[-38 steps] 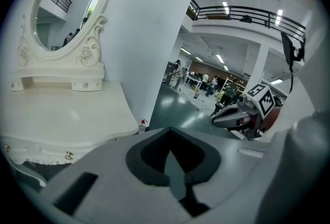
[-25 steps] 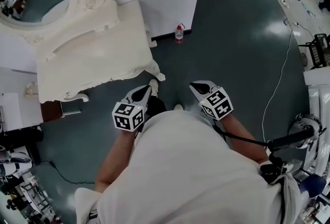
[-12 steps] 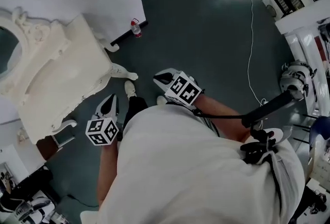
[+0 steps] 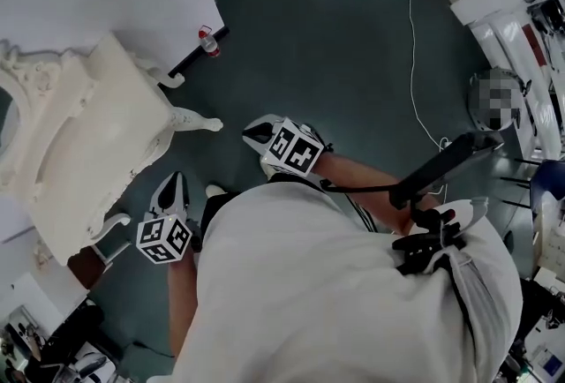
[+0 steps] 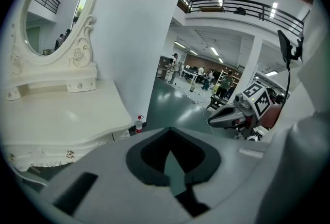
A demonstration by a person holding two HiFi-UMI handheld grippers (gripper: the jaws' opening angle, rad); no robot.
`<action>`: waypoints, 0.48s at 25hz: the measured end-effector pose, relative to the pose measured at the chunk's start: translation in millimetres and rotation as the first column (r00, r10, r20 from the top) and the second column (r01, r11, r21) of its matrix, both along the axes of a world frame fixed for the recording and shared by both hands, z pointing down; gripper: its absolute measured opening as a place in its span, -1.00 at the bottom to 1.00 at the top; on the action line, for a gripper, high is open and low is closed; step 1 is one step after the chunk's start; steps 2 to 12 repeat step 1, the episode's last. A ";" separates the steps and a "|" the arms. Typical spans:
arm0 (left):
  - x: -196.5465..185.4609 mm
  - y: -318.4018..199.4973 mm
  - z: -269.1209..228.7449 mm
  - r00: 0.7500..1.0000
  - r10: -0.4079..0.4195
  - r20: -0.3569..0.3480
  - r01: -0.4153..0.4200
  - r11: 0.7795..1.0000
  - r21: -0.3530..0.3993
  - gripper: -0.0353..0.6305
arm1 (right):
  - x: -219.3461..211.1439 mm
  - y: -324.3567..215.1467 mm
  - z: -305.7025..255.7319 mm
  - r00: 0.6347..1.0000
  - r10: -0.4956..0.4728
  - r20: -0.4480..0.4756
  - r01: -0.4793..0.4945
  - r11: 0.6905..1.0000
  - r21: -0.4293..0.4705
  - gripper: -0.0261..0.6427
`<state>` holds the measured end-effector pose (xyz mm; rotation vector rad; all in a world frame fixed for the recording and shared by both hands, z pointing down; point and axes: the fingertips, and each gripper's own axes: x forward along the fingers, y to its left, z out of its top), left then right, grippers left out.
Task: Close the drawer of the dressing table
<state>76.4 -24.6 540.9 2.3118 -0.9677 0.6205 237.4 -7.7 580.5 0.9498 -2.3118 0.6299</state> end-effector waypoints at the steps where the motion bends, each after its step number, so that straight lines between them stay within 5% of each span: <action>1: -3.1 1.0 -0.7 1.000 -0.005 0.000 0.005 1.000 0.002 -0.89 | -3.1 0.0 -0.5 1.000 -0.003 0.001 0.003 1.000 -0.005 -0.92; 12: -3.1 1.0 -0.7 1.000 -0.005 0.000 0.005 1.000 0.002 -0.89 | -3.1 0.0 -0.5 1.000 -0.003 0.001 0.003 1.000 -0.005 -0.92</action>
